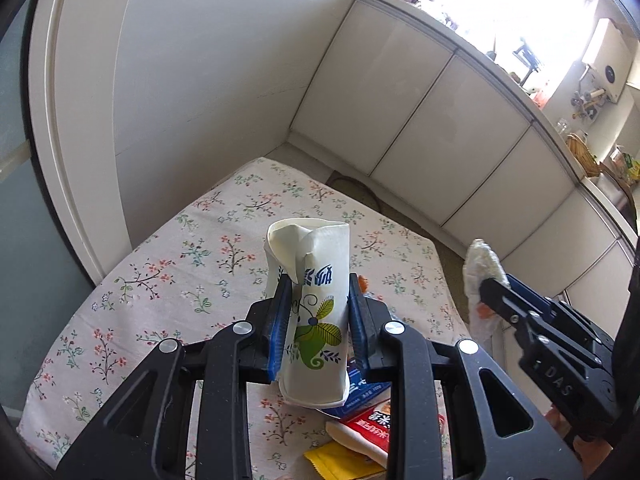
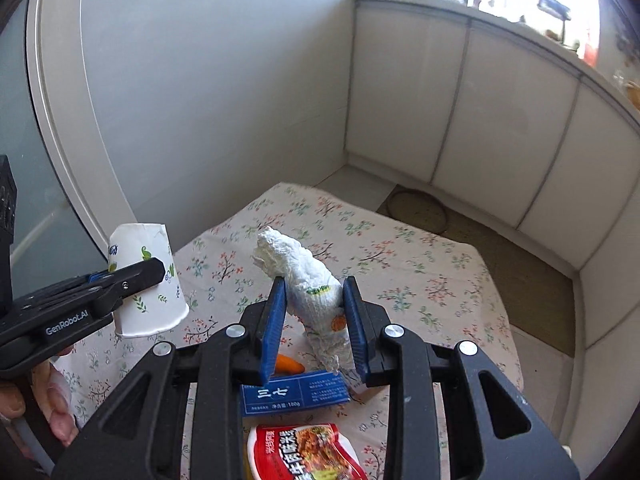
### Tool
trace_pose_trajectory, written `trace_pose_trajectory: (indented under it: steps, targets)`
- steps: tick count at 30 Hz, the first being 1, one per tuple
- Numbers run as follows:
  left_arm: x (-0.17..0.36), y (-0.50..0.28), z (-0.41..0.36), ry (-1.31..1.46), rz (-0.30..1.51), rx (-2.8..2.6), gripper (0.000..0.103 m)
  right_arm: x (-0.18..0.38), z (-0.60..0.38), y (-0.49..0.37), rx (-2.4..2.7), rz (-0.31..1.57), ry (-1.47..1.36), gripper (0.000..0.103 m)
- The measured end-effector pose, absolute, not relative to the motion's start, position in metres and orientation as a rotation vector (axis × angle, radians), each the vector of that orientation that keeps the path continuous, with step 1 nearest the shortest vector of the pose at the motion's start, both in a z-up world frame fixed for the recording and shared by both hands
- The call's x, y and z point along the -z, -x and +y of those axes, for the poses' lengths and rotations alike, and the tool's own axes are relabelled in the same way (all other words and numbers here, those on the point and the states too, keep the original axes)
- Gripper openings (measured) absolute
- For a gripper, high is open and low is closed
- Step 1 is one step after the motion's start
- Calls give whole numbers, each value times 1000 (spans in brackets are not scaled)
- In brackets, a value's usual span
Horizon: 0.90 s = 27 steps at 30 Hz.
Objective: Collect trash
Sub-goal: 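Carry the tissue roll with the right gripper over the bin and release it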
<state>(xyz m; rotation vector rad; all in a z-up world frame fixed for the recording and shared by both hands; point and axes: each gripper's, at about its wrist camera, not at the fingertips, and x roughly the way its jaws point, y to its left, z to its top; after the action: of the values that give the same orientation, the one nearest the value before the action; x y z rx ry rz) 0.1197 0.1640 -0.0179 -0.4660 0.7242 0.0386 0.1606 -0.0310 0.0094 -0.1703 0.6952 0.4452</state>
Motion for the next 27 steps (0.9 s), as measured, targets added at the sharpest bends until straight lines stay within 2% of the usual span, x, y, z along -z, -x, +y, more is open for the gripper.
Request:
trace_pose_trajectory:
  steps: [15, 27]
  targets:
    - [-2, -91, 88, 341, 691, 64, 26, -29, -177, -75, -144, 545, -15, 30]
    - [17, -77, 2, 259, 783, 186, 26, 27, -302, -33, 106, 634, -102, 30]
